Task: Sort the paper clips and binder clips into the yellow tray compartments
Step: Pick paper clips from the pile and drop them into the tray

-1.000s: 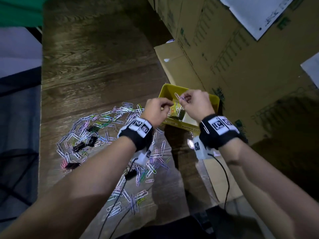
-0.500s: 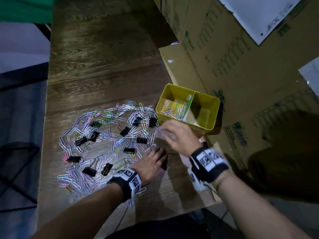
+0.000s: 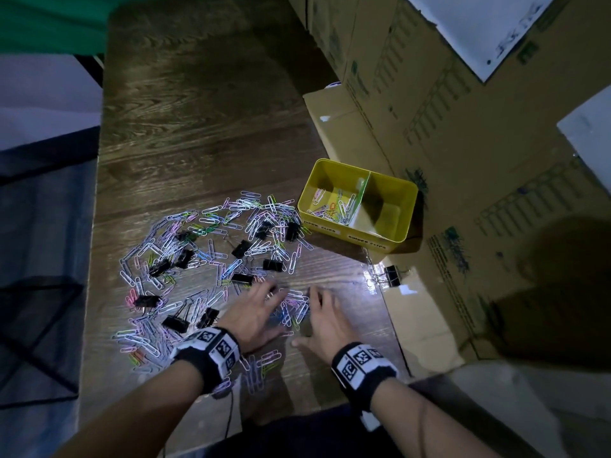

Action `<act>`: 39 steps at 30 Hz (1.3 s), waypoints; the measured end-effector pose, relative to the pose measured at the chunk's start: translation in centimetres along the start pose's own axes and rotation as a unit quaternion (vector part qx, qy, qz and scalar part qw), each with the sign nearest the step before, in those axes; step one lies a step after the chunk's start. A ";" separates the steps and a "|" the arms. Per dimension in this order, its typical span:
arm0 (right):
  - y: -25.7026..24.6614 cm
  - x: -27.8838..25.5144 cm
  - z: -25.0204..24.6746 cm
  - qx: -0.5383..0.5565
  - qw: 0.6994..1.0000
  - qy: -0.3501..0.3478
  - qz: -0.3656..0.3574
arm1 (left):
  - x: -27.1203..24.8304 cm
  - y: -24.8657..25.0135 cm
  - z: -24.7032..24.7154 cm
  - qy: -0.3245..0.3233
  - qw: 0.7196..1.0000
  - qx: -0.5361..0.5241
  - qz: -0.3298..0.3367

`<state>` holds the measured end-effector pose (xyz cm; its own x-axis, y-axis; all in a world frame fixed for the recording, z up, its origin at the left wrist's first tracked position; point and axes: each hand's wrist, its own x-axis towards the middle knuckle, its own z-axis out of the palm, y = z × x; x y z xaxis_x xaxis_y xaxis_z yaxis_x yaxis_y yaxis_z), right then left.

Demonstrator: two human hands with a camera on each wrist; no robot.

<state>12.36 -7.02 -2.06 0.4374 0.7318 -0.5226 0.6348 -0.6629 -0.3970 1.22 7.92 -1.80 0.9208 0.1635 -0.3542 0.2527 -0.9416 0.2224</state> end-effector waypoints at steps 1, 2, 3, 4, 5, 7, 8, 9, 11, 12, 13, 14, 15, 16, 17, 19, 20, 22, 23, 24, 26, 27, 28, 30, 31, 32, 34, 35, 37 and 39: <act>-0.4 0.2 0.0 -0.016 1.000 0.008 0.001 | 0.4 0.6 0.0 -0.012 1.000 0.006 0.006; -0.7 0.5 -0.2 -0.031 0.999 0.018 0.000 | 0.9 1.2 -0.1 -0.026 1.000 0.010 0.002; -0.9 0.6 -0.4 -0.039 0.999 0.024 0.000 | 1.4 1.7 -0.1 -0.037 0.999 0.012 -0.010; -1.1 0.7 -0.6 -0.036 0.999 0.028 -0.002 | 1.9 2.0 -0.2 -0.044 0.999 0.012 -0.024; -1.1 0.8 -0.7 -0.025 0.999 0.028 -0.005 | 2.2 2.3 -0.4 -0.044 0.998 0.010 -0.032; -1.2 0.8 -0.8 -0.010 0.999 0.024 -0.019 | 2.5 2.7 -0.6 -0.039 0.999 -0.002 -0.032; -1.2 0.8 -0.8 -0.007 0.999 0.026 -0.027 | 2.5 2.7 -0.5 -0.034 0.999 -0.016 -0.032; -1.1 0.8 -0.9 0.001 0.999 0.029 -0.033 | 2.5 2.7 -0.4 -0.029 0.999 -0.033 -0.031; -1.2 0.7 -1.0 0.030 0.999 0.032 -0.030 | 2.3 2.5 -0.4 -0.025 0.997 -0.059 -0.032; -1.2 0.6 -1.0 0.045 0.998 0.035 -0.026 | 2.3 2.4 -0.5 -0.024 0.997 -0.064 -0.033; -1.2 0.6 -1.0 0.059 0.997 0.038 -0.020 | 2.2 2.3 -0.6 -0.023 0.997 -0.069 -0.032; -1.3 0.6 -0.9 0.074 0.996 0.044 -0.013 | 2.2 2.2 -0.7 -0.021 0.996 -0.076 -0.027; -1.4 0.6 -0.9 0.083 0.995 0.050 -0.003 | 2.2 2.2 -0.8 -0.020 0.996 -0.081 -0.021; -1.6 0.6 -0.9 0.085 0.995 0.054 0.007 | 2.1 2.3 -0.9 -0.021 0.997 -0.075 -0.015; -1.8 0.7 -0.9 0.082 0.995 0.052 0.014 | 2.0 2.4 -1.0 -0.027 0.998 -0.061 -0.009; -2.2 0.7 -0.8 0.071 0.996 0.037 0.026 | 1.8 2.6 -1.0 -0.048 0.999 -0.021 0.005; -2.4 0.7 -0.9 0.062 0.997 0.027 0.032 | 1.7 2.7 -0.9 -0.059 0.998 0.002 0.012; -2.6 0.6 -0.8 0.035 0.999 0.018 0.036 | 1.7 3.0 -1.0 -0.080 0.995 0.046 0.023; -2.6 0.6 -0.7 0.025 0.999 0.021 0.035 | 1.8 3.1 -1.1 -0.085 0.994 0.061 0.025; -2.6 0.6 -0.8 0.018 0.999 0.024 0.031 | 2.0 3.1 -1.2 -0.085 0.994 0.064 0.020; -2.6 0.8 -0.8 0.001 1.000 0.027 0.015 | 2.2 3.0 -1.5 -0.083 0.995 0.053 0.005; -2.5 1.0 -0.8 -0.006 1.000 0.023 0.008 | 2.3 2.9 -1.6 -0.083 0.995 0.049 0.000; -2.5 1.0 -0.9 -0.013 1.000 0.020 0.003 | 2.4 2.8 -1.7 -0.084 0.995 0.047 -0.004; -2.4 1.2 -1.0 -0.027 1.000 0.016 0.000 | 2.3 2.6 -1.9 -0.086 0.996 0.036 -0.011; -2.3 1.2 -1.1 -0.027 1.000 0.017 0.000 | 2.3 2.6 -2.2 -0.081 0.996 0.022 -0.018; -2.2 1.4 -1.2 -0.021 1.000 0.021 0.000 | 2.2 2.5 -2.5 -0.080 0.996 0.002 -0.029; -1.7 1.7 -1.4 -0.011 0.999 0.030 0.009 | 2.2 1.9 -2.8 -0.064 0.996 -0.045 -0.048; -1.4 1.9 -1.5 0.005 0.999 0.036 0.018 | 2.1 1.5 -3.0 -0.056 0.994 -0.071 -0.058; -1.0 2.0 -1.7 0.064 0.995 0.056 0.048 | 2.0 0.5 -2.9 -0.036 0.991 -0.112 -0.063; -0.7 1.9 -2.0 0.135 0.984 0.077 0.089 | 1.7 -0.2 -3.1 -0.009 0.988 -0.143 -0.060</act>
<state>14.00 -4.92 -1.28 0.6314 0.6012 -0.4898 0.3563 -0.7859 -0.5053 3.63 9.31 0.42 0.8745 0.2609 -0.4089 0.4355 -0.7935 0.4251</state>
